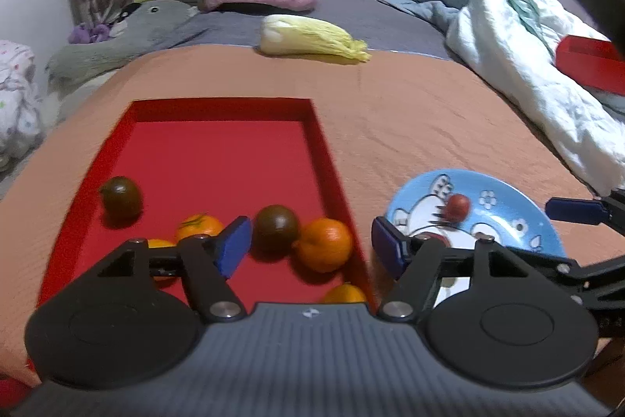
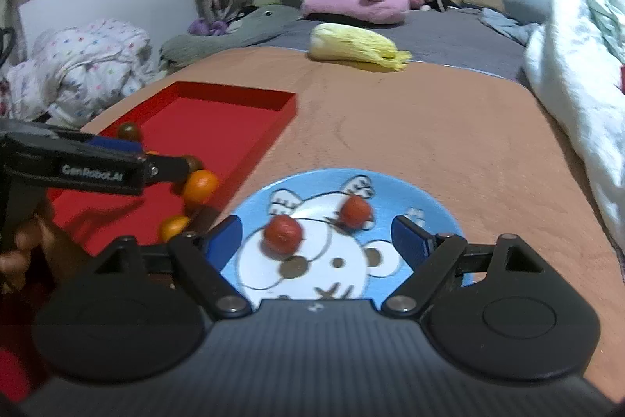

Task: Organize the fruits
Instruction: 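Grasp the yellow citrus with the left tool while the right tool grasps a mandarin, then carry the yellow citrus and the mandarin over the blue plate, then open both tools to release the citrus fruits onto the plate, then grasp the leafy mandarin with the left tool while the right tool grasps another mandarin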

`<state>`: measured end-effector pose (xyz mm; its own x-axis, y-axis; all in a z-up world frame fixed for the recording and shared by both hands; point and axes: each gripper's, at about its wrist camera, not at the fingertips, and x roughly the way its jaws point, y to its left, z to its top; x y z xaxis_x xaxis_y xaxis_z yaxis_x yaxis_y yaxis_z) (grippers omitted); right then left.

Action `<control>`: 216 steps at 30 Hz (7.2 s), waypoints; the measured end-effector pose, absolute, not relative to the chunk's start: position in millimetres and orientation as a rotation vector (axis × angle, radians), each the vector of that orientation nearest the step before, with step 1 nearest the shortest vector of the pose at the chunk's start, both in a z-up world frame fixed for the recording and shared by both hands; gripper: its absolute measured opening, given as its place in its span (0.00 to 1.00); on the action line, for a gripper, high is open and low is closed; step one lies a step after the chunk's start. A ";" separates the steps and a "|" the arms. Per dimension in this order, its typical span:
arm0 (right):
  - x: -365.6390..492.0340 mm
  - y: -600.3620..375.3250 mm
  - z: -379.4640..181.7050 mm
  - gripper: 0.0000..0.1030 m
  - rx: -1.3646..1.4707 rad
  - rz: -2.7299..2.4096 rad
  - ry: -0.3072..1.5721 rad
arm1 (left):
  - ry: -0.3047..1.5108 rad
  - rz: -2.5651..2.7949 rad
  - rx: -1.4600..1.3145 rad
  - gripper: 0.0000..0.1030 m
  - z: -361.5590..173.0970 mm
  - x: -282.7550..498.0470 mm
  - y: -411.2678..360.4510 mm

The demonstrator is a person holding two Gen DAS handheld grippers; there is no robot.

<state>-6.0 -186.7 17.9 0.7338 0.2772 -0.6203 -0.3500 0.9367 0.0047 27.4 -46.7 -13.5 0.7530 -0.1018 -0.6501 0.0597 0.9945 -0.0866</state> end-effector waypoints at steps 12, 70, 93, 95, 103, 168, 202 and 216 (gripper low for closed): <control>-17.9 -121.3 19.1 0.86 -0.205 0.554 0.681 | 0.731 0.075 -0.136 0.72 -14.5 18.0 34.5; 4.1 -85.0 -2.6 0.35 -0.135 0.615 0.780 | 0.791 -0.001 -0.264 0.41 -39.2 30.8 55.7; -1.5 -123.6 13.1 0.35 -0.058 0.560 0.725 | 0.739 -0.065 -0.195 0.41 -21.5 27.4 2.8; -3.8 -130.9 14.1 0.35 -0.065 0.543 0.721 | 0.738 -0.083 -0.179 0.41 -20.7 29.3 -7.7; -11.6 -168.1 16.0 0.35 -0.062 0.454 0.719 | 0.728 -0.170 -0.127 0.41 -19.3 35.6 -47.9; -23.3 -181.9 26.7 0.85 -0.166 0.164 0.687 | 0.680 -0.086 -0.094 0.64 -16.4 29.3 -52.8; -10.5 -117.7 20.3 1.00 -0.175 0.602 0.659 | 0.805 0.035 -0.166 0.64 -43.4 49.6 20.1; 8.7 -93.0 11.7 0.67 -0.303 0.623 0.654 | 0.845 0.051 -0.171 0.42 -59.6 71.1 16.7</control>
<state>8.7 -93.0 11.7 0.6223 0.4412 -0.6466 -0.6247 0.7777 -0.0705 71.1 16.7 -59.6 0.6632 -0.0230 -0.7481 -0.1129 0.9850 -0.1304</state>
